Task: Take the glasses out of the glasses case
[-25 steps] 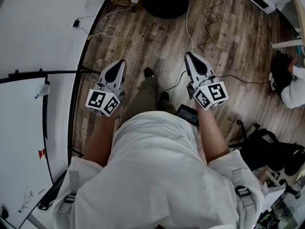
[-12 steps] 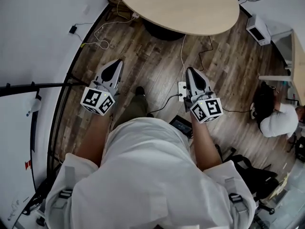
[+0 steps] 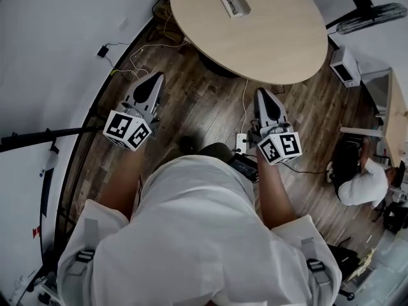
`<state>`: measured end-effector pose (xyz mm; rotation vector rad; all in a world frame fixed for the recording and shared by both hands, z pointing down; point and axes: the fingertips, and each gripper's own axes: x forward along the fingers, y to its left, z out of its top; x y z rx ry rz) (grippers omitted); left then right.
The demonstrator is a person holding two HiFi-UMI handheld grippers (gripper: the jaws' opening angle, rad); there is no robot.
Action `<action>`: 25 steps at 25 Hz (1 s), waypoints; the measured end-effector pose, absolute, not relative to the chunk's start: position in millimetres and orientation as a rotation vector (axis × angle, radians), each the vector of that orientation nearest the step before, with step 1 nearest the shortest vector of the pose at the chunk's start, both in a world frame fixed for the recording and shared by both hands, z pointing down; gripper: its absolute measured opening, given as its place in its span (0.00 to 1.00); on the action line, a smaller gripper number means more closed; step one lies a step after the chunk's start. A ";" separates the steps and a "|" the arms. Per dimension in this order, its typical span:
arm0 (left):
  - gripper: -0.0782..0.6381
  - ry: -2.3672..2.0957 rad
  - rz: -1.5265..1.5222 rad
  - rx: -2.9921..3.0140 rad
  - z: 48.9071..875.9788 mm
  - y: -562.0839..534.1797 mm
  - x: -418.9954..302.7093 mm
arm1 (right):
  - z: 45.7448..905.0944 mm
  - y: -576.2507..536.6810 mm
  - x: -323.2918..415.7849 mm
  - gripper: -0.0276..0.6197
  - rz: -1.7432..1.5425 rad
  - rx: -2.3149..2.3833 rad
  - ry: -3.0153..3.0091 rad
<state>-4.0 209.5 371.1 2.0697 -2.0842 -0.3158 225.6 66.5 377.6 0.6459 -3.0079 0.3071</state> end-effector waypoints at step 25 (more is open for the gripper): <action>0.13 -2.026 -0.190 2.141 321.4 -54.1 -137.8 | 322.2 -175.7 78.0 0.08 0.317 0.625 -3.149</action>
